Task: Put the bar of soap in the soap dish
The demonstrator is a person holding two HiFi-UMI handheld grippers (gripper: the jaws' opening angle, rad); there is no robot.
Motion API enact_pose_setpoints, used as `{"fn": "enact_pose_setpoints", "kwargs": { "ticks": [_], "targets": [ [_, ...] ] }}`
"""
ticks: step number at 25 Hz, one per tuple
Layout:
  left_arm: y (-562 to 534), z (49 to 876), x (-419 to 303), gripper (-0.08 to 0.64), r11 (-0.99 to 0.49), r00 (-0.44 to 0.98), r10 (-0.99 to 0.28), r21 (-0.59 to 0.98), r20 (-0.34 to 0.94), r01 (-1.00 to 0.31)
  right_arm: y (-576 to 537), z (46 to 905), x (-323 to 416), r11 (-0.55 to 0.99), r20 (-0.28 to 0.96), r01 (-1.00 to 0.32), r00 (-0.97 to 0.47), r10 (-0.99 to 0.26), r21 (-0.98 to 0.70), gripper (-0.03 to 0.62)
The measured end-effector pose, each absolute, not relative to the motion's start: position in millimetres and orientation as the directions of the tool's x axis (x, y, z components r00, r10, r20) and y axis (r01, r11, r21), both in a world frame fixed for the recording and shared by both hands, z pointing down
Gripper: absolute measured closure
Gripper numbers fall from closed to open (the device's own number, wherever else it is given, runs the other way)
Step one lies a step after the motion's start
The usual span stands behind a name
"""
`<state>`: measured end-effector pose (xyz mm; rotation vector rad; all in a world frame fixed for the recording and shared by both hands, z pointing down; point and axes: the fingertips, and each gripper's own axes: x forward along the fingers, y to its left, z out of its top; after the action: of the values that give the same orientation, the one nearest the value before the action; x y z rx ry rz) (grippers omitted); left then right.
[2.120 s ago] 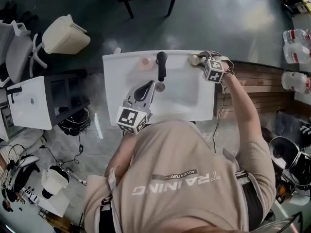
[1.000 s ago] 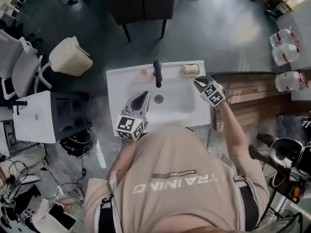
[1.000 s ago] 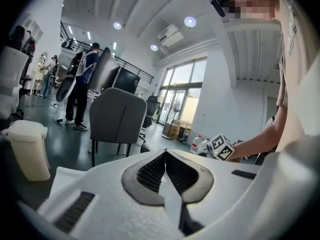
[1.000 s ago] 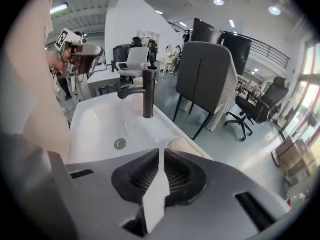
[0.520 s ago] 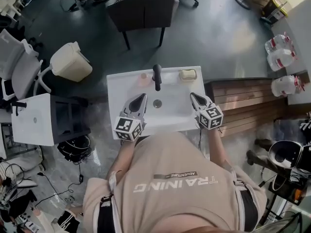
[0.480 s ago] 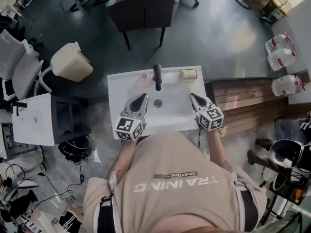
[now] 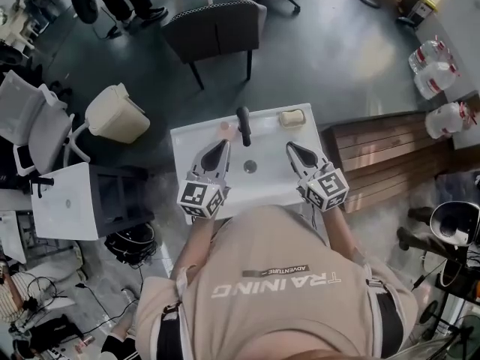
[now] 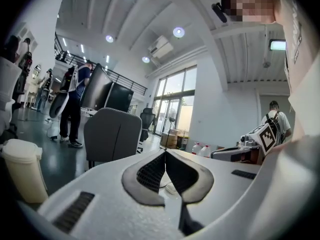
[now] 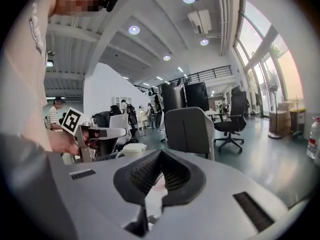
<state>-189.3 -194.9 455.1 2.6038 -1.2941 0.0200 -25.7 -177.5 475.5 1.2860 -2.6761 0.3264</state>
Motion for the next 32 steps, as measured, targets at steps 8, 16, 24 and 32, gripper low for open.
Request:
{"fn": "enact_pose_setpoints", "kwargs": {
  "ticks": [8, 16, 24, 32],
  "targets": [
    [-211, 414, -188, 0.549, -0.567, 0.571, -0.819, 0.079, 0.049, -0.82, -190, 435, -14, 0.626, 0.177, -0.778, -0.625, -0.76, -0.057, 0.578],
    [-219, 406, -189, 0.55, -0.544, 0.55, -0.834, 0.099, 0.042, -0.833, -197, 433, -14, 0.643, 0.182, -0.765, -0.639, -0.748, -0.043, 0.578],
    [-202, 438, -204, 0.549, -0.515, 0.53, -0.838, 0.134, 0.128, -0.847, -194, 440, -23, 0.664, 0.198, -0.747, -0.656, -0.728, -0.037, 0.578],
    [-202, 438, -193, 0.551, -0.54, 0.555, -0.823, 0.134, 0.124, -0.831, -190, 448, -21, 0.658, 0.225, -0.751, -0.65, -0.725, -0.05, 0.578]
  ]
}}
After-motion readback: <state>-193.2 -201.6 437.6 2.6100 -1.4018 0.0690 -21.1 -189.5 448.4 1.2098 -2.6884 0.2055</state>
